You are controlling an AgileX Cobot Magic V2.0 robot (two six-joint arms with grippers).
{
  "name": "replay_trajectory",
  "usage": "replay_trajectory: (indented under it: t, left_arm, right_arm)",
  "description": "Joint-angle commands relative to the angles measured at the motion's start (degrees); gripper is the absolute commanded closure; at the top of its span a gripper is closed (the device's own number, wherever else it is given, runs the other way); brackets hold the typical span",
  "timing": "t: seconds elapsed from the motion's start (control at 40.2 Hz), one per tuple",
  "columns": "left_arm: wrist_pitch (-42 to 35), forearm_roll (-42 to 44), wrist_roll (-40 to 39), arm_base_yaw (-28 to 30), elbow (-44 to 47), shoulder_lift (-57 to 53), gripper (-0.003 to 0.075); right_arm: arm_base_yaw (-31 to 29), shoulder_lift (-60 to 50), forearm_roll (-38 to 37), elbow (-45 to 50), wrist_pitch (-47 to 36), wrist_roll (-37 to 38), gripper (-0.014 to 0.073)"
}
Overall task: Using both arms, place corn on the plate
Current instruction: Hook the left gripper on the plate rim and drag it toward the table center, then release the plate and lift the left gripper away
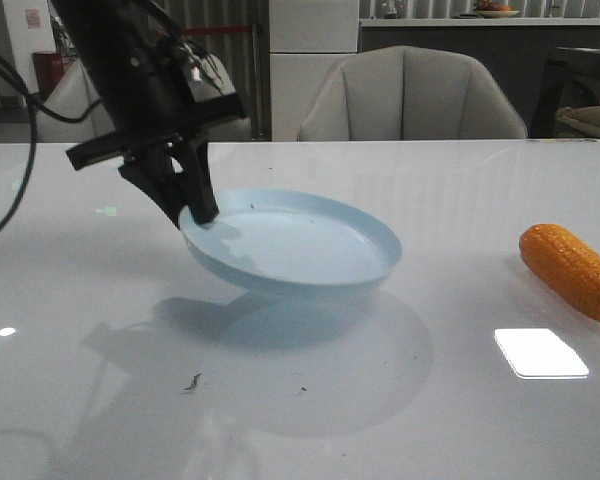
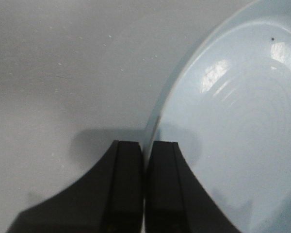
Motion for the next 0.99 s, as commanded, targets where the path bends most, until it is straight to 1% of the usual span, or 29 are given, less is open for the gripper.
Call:
replay_trajectory:
  t: [0.0, 0.174, 0.348, 0.398, 0.447, 0.522, 0.646, 0.746, 0.795, 0.969]
  left_arm:
    - [0.28, -1.19, -0.28, -2.19, -1.71, -1.04, 0.0619]
    - [0.7, -0.33, -0.28, -4.24, -1.71, 2.13, 0.0617]
    - [0.46, 4.28, 0.34, -5.51, -1.71, 2.84, 0.0615]
    - [0.36, 5.3, 0.91, -5.65, -1.82, 2.84, 0.0604]
    - [0.07, 6.22, 1.86, -5.65, -1.82, 2.84, 0.0578]
    - [-0.11, 8.08, 2.04, -5.65, -1.82, 2.84, 0.0512]
    - [-0.39, 9.59, 2.15, -5.65, -1.82, 2.84, 0.0347]
    - [-0.52, 10.02, 2.15, -5.65, -2.68, 2.84, 0.0244]
    - [0.37, 10.02, 2.15, -5.65, -3.64, 2.84, 0.0227]
    - [2.18, 10.02, 2.5, -5.65, -12.58, 2.84, 0.023]
  right_arm:
    - [-0.26, -0.6, 0.31, -1.71, -3.66, -0.27, 0.0105]
    - [-0.26, -0.6, 0.31, -1.71, -3.66, -0.27, 0.0105]
    - [-0.26, -0.6, 0.31, -1.71, -3.66, -0.27, 0.0105]
    - [-0.26, -0.6, 0.31, -1.71, -3.66, -0.27, 0.0105]
    - [-0.26, -0.6, 0.31, -1.71, -3.66, -0.27, 0.0105]
    - [-0.26, -0.6, 0.31, -1.71, -3.66, -0.27, 0.0105]
    - [-0.26, -0.6, 0.31, -1.71, -3.66, -0.27, 0.0105]
    - [-0.26, -0.6, 0.31, -1.71, -3.66, -0.27, 0.0105]
    - [-0.26, -0.6, 0.31, -1.71, -3.66, -0.27, 0.0105]
    - [-0.26, -0.6, 0.31, -1.71, -3.73, -0.27, 0.0105]
